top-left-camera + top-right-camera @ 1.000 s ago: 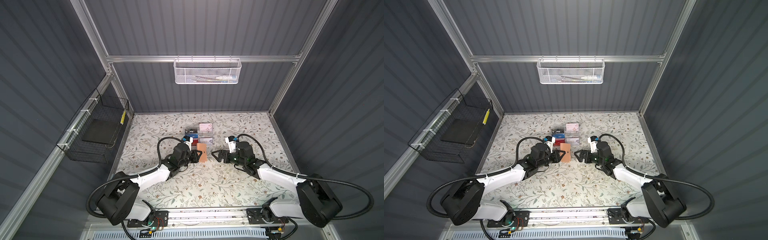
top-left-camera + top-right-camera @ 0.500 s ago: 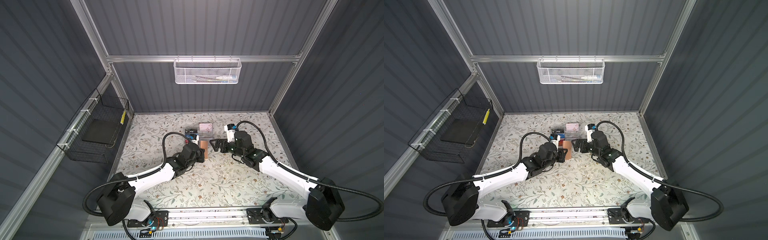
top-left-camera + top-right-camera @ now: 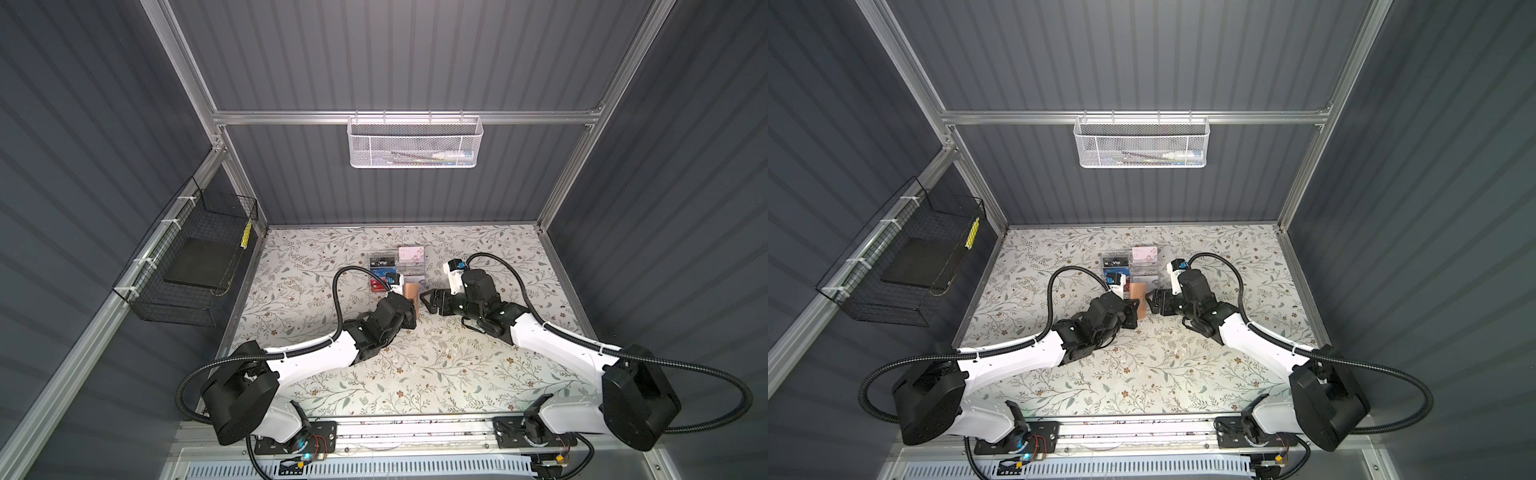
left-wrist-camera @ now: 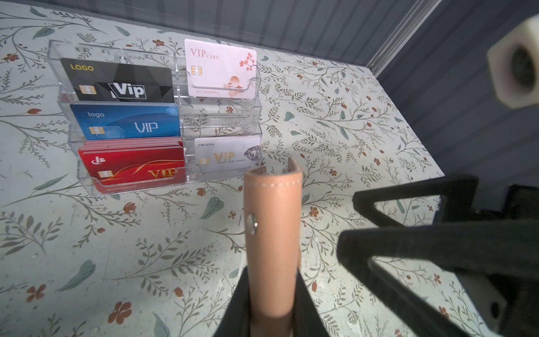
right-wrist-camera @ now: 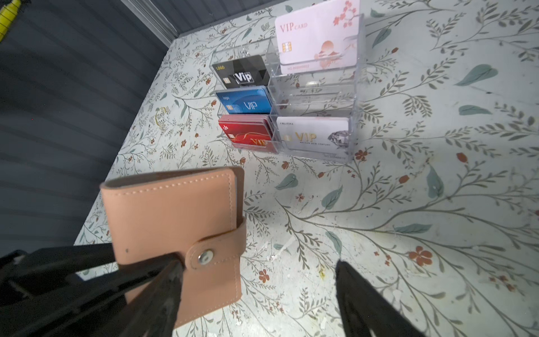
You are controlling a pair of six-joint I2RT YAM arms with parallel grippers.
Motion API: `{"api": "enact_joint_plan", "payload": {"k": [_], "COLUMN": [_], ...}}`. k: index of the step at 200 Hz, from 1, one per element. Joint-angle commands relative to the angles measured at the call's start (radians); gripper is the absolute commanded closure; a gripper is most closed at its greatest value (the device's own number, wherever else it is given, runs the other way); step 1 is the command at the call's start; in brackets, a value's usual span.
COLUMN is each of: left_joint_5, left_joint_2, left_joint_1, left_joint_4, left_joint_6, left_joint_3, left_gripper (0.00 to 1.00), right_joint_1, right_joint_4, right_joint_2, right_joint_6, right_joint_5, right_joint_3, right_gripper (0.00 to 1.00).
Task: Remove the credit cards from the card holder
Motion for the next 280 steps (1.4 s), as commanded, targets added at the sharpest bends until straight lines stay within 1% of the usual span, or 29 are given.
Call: {"api": "enact_joint_plan", "payload": {"k": [1,48,114,165,261,280], "left_joint_5": [-0.045,-0.048,-0.05,-0.063,-0.131,-0.136], "left_joint_2": [0.005,0.017,0.05,0.042,-0.015,-0.009], "left_joint_1": [-0.017,-0.028,-0.041,-0.051,-0.062,-0.065], "left_joint_4": [0.065,0.082,0.133,0.168,0.204,0.214], "left_joint_6": [-0.016,-0.017,-0.025,-0.029,-0.024,-0.024], "left_joint_3": [-0.004,-0.007,-0.019,-0.042,-0.08,-0.079], "left_gripper": [1.0,1.0,1.0,1.0,1.0,1.0], "right_joint_1": [0.005,0.004,0.003,0.003,0.003,0.003], "right_joint_4": [0.009,0.012,0.025,0.017,0.027,0.033], "right_joint_2": [0.023,0.035,0.01,0.045,0.106,0.111], "right_joint_6": [0.011,0.009,0.012,0.018,0.04,0.046], "right_joint_5": [-0.036,-0.039,-0.021,-0.021,-0.057,-0.068], "right_joint_3": [0.012,0.015,0.0,0.013,0.024,0.024], "right_gripper": [0.21,0.26,0.28,0.29,0.43,0.44]}}
